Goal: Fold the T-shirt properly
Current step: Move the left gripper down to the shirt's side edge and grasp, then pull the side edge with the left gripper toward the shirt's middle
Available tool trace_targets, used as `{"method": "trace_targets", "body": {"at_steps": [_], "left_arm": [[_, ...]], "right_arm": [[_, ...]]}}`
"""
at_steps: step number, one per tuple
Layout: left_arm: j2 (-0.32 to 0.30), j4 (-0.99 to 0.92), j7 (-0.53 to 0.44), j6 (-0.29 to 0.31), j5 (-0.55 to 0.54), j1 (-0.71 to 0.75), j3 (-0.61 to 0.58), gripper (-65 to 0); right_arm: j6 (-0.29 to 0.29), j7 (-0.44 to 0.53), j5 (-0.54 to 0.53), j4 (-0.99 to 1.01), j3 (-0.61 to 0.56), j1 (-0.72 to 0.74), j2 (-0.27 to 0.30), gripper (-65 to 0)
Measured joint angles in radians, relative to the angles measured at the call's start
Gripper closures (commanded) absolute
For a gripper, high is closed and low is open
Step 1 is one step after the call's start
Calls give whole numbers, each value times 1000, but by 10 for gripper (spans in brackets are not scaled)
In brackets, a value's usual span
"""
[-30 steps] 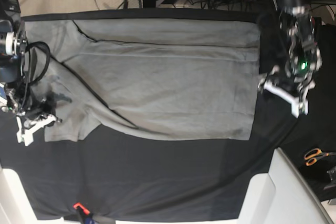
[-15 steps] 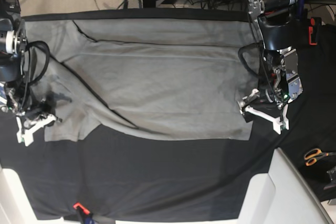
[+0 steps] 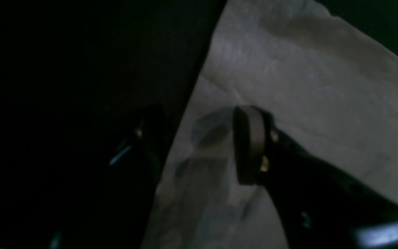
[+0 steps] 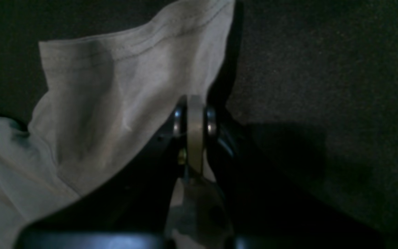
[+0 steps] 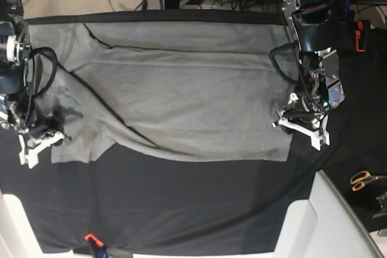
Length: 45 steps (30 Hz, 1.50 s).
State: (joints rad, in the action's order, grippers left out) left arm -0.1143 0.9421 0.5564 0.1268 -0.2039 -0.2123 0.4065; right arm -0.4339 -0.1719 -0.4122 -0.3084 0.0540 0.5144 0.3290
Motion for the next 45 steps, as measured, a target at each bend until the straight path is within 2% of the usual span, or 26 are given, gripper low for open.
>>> {"method": "trace_targets", "body": {"at_steps": [3,4,5,7,8,16,20,25,33,39,41,43,45], "left_arm": [[0,0,-13,2,-3,8,0,-278],[0,0,-13,2,-2,8,0,-247],[0,0,-13,1,-2,8,-2,-191],[-4,0,-8,-7,0,10,-2,-23],[-6,0,-3,-6,-6,12,-2,0],[-5,20,15,-6,-6,17,-2,0],[6,129,41,1,-6,96,-2,0],[9,237,147,2,-3,154,-2,0],[12,369,159,2,2,256,-2,0],[11,383,163,2,3,261,-2,0],[11,422,220,1,5,263,-2,0],[11,478,259,0,6,262,-2,-130],[13,536,285,1,5,261,21,-222]], "right_arm": [[0,0,0,0,0,0,0,0],[0,0,0,0,0,0,0,0],[0,0,0,0,0,0,0,0],[0,0,0,0,0,0,0,0],[0,3,0,0,0,-4,0,0],[-3,20,-5,-5,0,-21,0,0],[-4,23,-7,-6,0,-26,1,0],[-8,23,-7,-6,0,-26,0,0],[-7,24,-8,-6,0,-26,-2,0],[-7,23,-8,-6,0,-26,-2,0],[-7,23,-8,-6,0,-26,-2,0],[-8,23,-8,-6,0,-26,-2,0],[-8,22,-7,-6,0,-26,-3,0]]}}
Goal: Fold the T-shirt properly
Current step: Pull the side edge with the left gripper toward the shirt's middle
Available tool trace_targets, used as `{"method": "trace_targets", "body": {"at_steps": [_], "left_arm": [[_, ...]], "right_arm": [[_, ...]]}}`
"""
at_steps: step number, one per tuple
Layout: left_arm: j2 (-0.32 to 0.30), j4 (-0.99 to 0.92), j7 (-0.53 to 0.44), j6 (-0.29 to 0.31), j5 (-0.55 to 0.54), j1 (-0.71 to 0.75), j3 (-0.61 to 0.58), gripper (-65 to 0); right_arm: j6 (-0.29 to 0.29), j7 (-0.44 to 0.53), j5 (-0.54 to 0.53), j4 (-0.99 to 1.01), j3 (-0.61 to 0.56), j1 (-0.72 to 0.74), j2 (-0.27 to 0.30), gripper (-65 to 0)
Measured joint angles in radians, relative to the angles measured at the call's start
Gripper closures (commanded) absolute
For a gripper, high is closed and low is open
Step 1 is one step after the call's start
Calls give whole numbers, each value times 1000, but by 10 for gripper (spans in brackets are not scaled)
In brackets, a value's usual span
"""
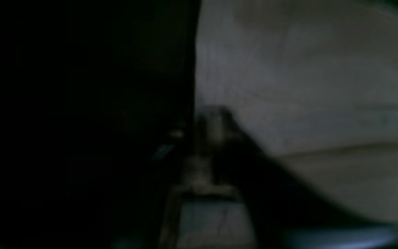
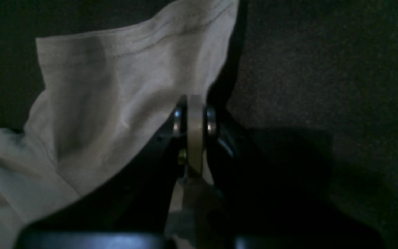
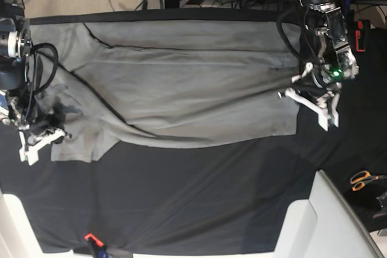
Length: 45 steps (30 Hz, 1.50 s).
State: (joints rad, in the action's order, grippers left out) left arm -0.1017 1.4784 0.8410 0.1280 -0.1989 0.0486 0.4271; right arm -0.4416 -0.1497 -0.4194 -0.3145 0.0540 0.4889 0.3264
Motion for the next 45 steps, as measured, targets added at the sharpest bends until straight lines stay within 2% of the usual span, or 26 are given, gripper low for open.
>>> {"method": "trace_targets", "body": {"at_steps": [5,7,9,16,18,23,29,31,34,39,45], "left_arm": [[-7,68,48,-13,13,-19,77,-387],[-6,66,86,-12,11,-51,78,-434],[-3,34,73,-7,7,-102,77,-474],[-7,-271,55,-10,18,-291,76,-481],[-10,-373,-10,-10,14,-335,71,-481],[-41,-577,-95,-12,15,-399,70,-479],[-47,-686,-219,-7,16,-417,71,-477],[-54,-707,-263,-3,13,-413,35,-476],[-57,-721,-291,-22,21,-417,-49,-425],[-51,-726,-303,-19,12,-414,-38,-234],[-51,-731,-294,-15,0,-414,-38,-36]], "right_arm": [[1,0,0,0,0,0,0,0],[1,0,0,0,0,0,0,0],[0,0,-1,0,0,0,0,0],[1,1,-4,0,0,0,-1,0],[0,0,-1,-1,0,0,-2,0],[0,-1,0,-1,0,1,-2,0],[0,-1,0,-5,0,1,1,0],[5,-19,5,-35,0,-8,0,0],[5,-20,7,-63,0,-18,1,0],[5,-23,7,-63,0,-22,0,0],[5,-23,7,-63,0,-22,0,0]]}}
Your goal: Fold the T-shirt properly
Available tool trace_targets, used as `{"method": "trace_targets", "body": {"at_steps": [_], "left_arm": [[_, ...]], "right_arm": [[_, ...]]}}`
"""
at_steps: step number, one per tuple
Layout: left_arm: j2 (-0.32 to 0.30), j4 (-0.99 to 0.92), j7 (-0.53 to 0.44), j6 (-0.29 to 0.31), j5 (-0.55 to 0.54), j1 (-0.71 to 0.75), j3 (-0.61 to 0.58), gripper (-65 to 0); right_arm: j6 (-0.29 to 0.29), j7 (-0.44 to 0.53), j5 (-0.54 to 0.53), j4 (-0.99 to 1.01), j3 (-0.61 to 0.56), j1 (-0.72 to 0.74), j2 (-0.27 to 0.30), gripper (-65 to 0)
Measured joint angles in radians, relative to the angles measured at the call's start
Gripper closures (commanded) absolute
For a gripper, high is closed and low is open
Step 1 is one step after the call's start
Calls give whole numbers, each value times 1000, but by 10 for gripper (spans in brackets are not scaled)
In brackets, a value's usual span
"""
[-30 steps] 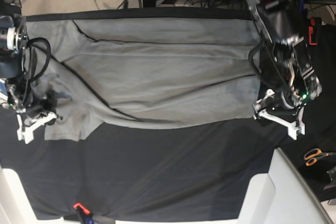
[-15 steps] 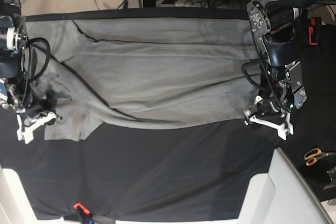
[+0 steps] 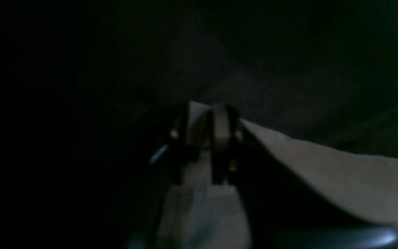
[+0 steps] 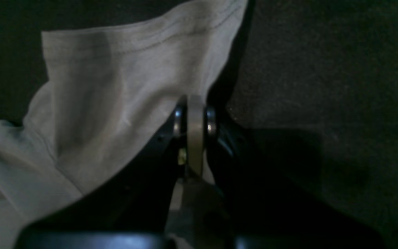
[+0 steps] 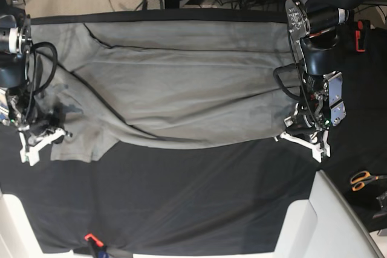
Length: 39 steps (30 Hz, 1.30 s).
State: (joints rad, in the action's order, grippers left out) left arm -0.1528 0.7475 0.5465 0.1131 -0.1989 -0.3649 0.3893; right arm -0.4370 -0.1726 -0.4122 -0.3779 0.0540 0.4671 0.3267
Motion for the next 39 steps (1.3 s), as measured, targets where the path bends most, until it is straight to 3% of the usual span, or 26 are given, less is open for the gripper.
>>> {"method": "trace_targets", "body": {"at_steps": [1,8,16,21,36,39], "left_arm": [[0,0,3,1,-5,0,0,0],[0,6,6,7,0,2,-7,0],[0,169,154,7,12,19,-11,0],[0,273,154,8,9,10,-16,0],[0,303,164,8,9,-2,-18,0],[0,338,165,8,8,-2,-18,0]], "right_arm": [[0,0,0,0,0,0,0,0],[0,0,0,0,0,0,-6,0],[3,-3,4,-70,0,4,-5,0],[3,3,0,-130,0,16,-3,0],[0,-3,4,-146,-3,68,1,0],[1,-3,6,-148,-52,84,3,0]]}}
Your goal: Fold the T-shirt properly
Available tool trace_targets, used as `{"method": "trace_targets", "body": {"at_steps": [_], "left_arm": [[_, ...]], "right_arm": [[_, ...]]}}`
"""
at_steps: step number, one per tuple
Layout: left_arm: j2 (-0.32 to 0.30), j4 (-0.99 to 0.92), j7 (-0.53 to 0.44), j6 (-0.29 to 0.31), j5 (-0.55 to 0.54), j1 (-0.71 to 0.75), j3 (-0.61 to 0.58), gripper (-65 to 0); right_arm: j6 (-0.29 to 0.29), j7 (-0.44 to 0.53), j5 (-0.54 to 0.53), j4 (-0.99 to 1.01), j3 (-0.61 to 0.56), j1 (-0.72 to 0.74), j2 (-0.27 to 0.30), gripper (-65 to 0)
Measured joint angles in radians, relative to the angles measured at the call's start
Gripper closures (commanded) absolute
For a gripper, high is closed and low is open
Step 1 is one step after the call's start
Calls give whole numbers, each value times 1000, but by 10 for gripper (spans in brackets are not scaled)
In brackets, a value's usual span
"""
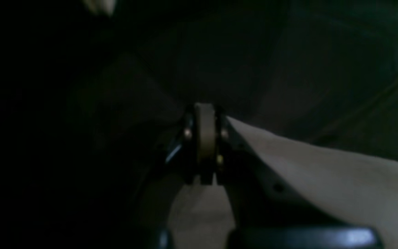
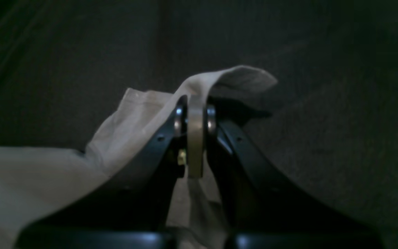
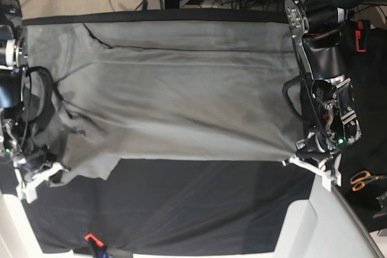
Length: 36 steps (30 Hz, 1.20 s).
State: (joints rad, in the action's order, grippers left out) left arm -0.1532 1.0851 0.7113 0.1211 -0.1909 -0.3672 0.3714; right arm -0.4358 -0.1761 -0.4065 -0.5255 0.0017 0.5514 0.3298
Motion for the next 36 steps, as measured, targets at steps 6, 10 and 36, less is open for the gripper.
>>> {"method": "trace_targets", "body": {"at_steps": [6,10,36], "left_arm": [[0,4,-2,0,1,-1,0,0],[-2,3,-1,-1,4,0,-33,0],[0,4,-3,0,0,7,-79,0]], "right_arm": [[-2,91,-2,-4,-129,21,0,0],[-2,106,-2,-4,-191,19,10,0],[53,254,-2,186,-220,105,81,0]]}}
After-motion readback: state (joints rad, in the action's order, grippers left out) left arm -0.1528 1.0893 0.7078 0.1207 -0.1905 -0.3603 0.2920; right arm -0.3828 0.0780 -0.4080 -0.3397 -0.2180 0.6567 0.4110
